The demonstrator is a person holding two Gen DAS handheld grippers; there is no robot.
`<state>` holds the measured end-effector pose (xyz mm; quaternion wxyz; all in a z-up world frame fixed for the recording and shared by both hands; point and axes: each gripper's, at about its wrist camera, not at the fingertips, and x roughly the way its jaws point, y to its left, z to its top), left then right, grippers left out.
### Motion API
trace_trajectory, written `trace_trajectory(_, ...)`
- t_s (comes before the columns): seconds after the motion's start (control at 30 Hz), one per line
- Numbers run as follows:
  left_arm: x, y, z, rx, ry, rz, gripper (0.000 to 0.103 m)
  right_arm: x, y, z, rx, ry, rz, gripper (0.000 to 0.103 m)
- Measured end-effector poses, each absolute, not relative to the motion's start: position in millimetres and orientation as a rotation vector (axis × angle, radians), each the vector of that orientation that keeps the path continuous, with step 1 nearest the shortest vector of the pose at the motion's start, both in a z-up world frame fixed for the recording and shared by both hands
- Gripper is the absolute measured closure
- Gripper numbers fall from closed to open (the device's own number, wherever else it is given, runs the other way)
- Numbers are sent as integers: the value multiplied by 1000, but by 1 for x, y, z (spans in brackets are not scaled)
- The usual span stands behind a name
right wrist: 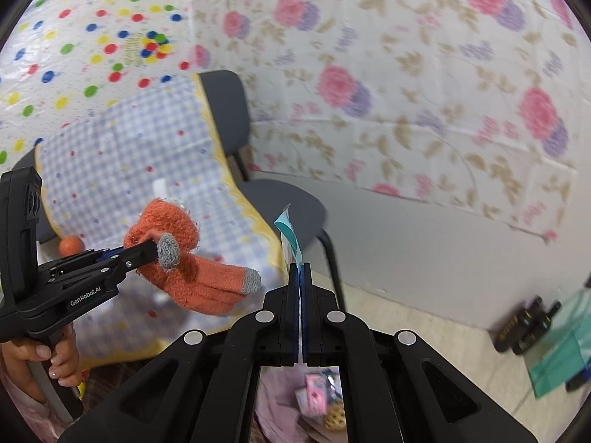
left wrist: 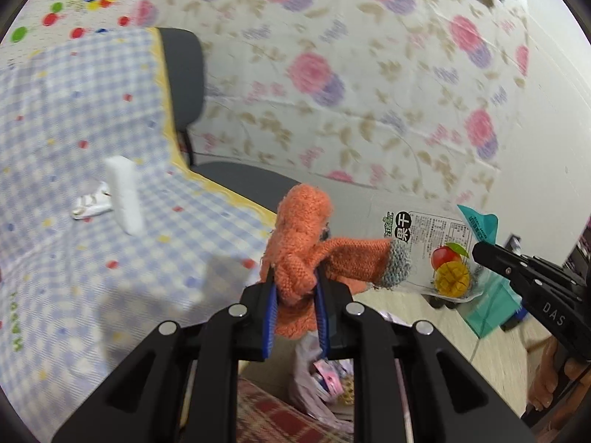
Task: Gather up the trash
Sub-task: 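Carry the glove and packet over the pink bin and open both tools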
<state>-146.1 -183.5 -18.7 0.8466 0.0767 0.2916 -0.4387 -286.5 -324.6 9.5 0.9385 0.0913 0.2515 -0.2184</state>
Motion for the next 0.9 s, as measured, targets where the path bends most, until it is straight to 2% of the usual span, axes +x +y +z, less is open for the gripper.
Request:
trace_trajectory(0.63,-173,-255,-69,285,750,-1065,83,-320,-365,-33,283,648,-594,100)
trace_trajectory(0.7,-174,-261,-72,298,764,-1082,72,-320,-368,-38,295,656,-589,98)
trace_trajectory(0.77,-174,-264,-73,302,767,-1090,44,-318,-372,-44,312,673,-584,97)
trace_trajectory(0.83,-175,-263,-72,301,758,-1092,42,-318,-375,-48,325,680,-583,84)
trace_trajectory(0.9,-174,-260,-71,297,750,-1082,42,-318,-375,-47,328,671,-580,80)
